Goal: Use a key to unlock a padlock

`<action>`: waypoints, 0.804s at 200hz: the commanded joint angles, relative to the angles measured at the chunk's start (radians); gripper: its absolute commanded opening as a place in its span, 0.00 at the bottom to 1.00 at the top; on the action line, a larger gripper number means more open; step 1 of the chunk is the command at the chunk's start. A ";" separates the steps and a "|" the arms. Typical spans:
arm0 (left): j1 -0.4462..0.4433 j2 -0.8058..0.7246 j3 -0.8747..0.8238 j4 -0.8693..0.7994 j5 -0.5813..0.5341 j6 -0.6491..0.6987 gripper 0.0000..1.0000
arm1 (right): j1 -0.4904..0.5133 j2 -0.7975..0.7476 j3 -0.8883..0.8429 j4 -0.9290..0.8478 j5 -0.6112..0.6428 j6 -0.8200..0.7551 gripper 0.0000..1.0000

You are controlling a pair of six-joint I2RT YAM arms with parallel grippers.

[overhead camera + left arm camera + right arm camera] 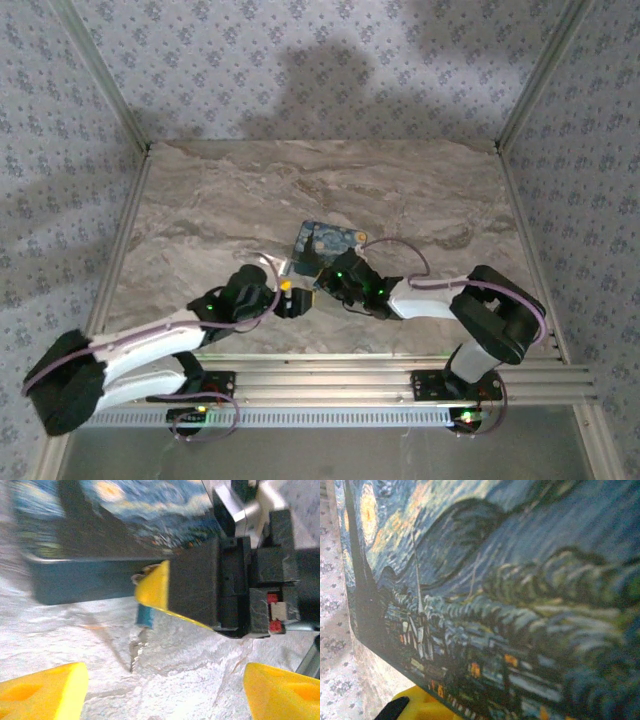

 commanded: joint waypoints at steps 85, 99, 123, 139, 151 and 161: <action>0.248 -0.065 -0.137 0.118 0.452 -0.101 0.62 | -0.129 -0.016 0.082 -0.174 -0.269 -0.134 0.01; 0.247 0.063 -0.115 0.224 0.509 -0.133 0.57 | -0.133 -0.017 0.081 -0.173 -0.281 -0.133 0.01; 0.233 0.219 -0.119 0.446 0.497 -0.192 0.54 | -0.140 -0.019 0.081 -0.162 -0.296 -0.124 0.01; 0.210 0.280 -0.100 0.493 0.462 -0.188 0.45 | -0.144 -0.019 0.077 -0.150 -0.304 -0.112 0.01; 0.187 0.318 -0.081 0.519 0.439 -0.189 0.35 | -0.147 -0.022 0.074 -0.145 -0.307 -0.104 0.01; 0.174 0.349 -0.072 0.554 0.423 -0.197 0.23 | -0.149 -0.022 0.073 -0.144 -0.307 -0.101 0.01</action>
